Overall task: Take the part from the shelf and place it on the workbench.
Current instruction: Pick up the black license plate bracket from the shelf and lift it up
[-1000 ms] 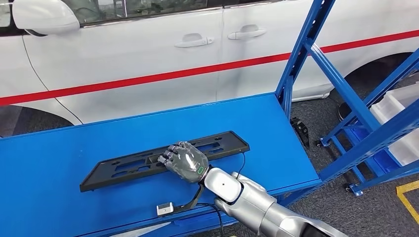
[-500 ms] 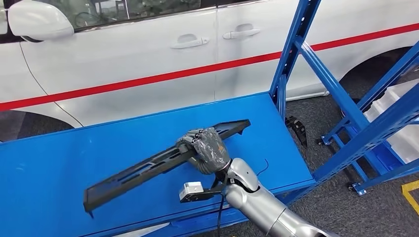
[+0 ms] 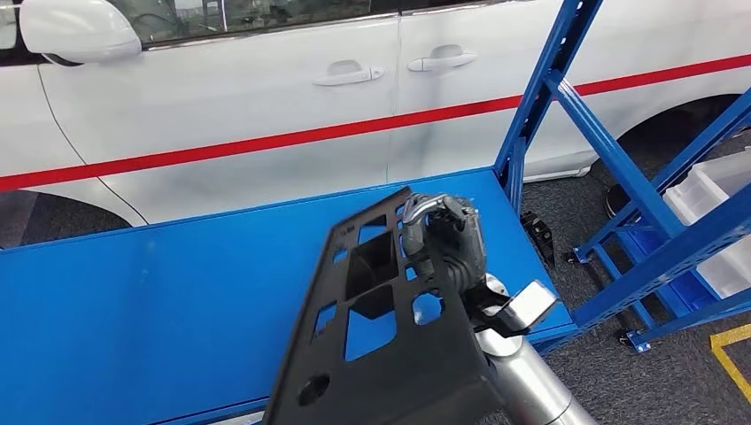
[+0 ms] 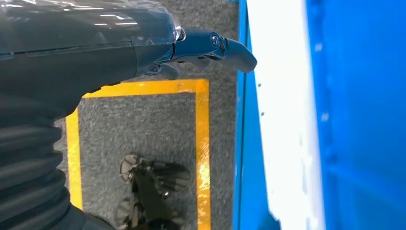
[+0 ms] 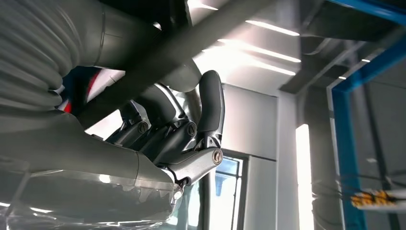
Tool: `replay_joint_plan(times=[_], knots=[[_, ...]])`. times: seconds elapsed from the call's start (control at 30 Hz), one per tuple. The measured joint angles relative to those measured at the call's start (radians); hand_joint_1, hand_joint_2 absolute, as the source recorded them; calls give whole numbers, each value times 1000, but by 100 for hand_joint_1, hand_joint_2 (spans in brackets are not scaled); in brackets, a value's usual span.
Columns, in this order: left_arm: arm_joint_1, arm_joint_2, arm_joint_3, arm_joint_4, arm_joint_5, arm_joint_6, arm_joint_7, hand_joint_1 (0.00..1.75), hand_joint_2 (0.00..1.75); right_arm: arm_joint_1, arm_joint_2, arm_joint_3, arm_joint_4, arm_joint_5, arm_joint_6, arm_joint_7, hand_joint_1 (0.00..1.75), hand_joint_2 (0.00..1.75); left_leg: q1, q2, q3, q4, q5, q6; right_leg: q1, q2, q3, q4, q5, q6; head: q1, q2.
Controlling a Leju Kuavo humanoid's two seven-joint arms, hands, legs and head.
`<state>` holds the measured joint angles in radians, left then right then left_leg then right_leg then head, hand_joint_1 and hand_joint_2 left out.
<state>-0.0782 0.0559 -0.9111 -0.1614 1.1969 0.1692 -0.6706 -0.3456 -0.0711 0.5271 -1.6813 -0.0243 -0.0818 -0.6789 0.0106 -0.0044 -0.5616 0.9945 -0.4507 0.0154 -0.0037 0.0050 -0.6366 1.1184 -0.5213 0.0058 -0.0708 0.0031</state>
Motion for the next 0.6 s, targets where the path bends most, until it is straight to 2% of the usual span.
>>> replay_joint_plan(times=[0.07, 0.1, 0.13, 0.17, 0.2, 0.27, 0.3, 0.4, 0.43, 0.5, 0.57, 0.6], knots=[[0, -3, 0, 0, -2, 4, 2, 0, 175, 19, -8, -14, -45, -28, 23, 10, 166, 175, -2, -1, 0, 1, -1, 5, -2, 0, -61, 128, -55, 5, 0, 0], [1, -4, -1, 0, -4, 5, 4, 0, 175, 25, -10, -20, -60, -40, 33, 19, 166, 175, -2, -1, 0, 2, -1, 5, -3, 0, -79, 163, -61, 5, 0, 0], [2, -6, -2, 0, -8, 6, 6, 0, 175, 27, -13, -25, -72, -51, 42, 28, 166, 175, -2, -1, 1, 3, -2, 5, -4, -1, -82, 165, -49, 5, 0, 0], [2, -7, -5, 0, -11, 7, 8, 0, 175, 26, -16, -30, -82, -58, 48, 37, 166, 175, -2, -1, 2, 4, -3, 4, -5, -1, -66, 130, -21, 4, 0, 0], [2, -9, -7, 0, -13, 8, 10, 0, 175, 25, -18, -35, -92, -62, 54, 45, 166, 175, -2, -2, 4, 6, -6, 2, -7, -2, -36, 67, 14, 3, 0, 0], [0, -12, -12, 0, -18, 11, 14, 0, 175, 22, -22, -44, -107, -67, 58, 55, 166, 175, -5, -3, 3, 13, -12, -7, -6, -2, 21, -50, 57, -3, 0, 0], [1, -13, -16, 0, -22, 16, 22, 0, 175, 19, -24, -47, -113, -69, 62, 62, 166, 175, -7, -4, 1, 16, -14, -12, -5, -1, 34, -79, 62, -6, 0, 0], [1, -13, -34, 0, -48, 46, 75, 0, 175, 7, -29, -52, -123, -74, 84, 99, 166, 175, -6, -3, 1, 19, -20, -27, -3, 0, 37, -90, 62, -22, 0, 0], [1, -13, -42, 1, -56, 56, 93, 0, 175, 1, -31, -52, -124, -75, 92, 111, 166, 175, -5, -3, -4, 32, -31, -33, -5, -1, 38, -92, 63, -29, 0, 0], [1, -13, -57, 1, -70, 74, 130, 0, 175, -13, -32, -52, -124, -76, 101, 129, 166, 175, -3, -2, -40, 116, -83, -42, -7, -4, 39, -95, 64, -38, 0, 0], [2, -14, -72, 1, -81, 97, 183, 0, 175, -32, -36, -45, -121, -89, 111, 149, 166, 175, -1, -2, -102, 252, -143, -48, -5, -6, 38, -95, 64, -42, 0, 0], [3, -15, -80, 1, -84, 110, 215, 0, 175, -46, -39, -36, -118, -105, 118, 159, 166, 175, 0, -2, -123, 296, -153, -49, -4, -6, 38, -95, 63, -43, 0, 0]])
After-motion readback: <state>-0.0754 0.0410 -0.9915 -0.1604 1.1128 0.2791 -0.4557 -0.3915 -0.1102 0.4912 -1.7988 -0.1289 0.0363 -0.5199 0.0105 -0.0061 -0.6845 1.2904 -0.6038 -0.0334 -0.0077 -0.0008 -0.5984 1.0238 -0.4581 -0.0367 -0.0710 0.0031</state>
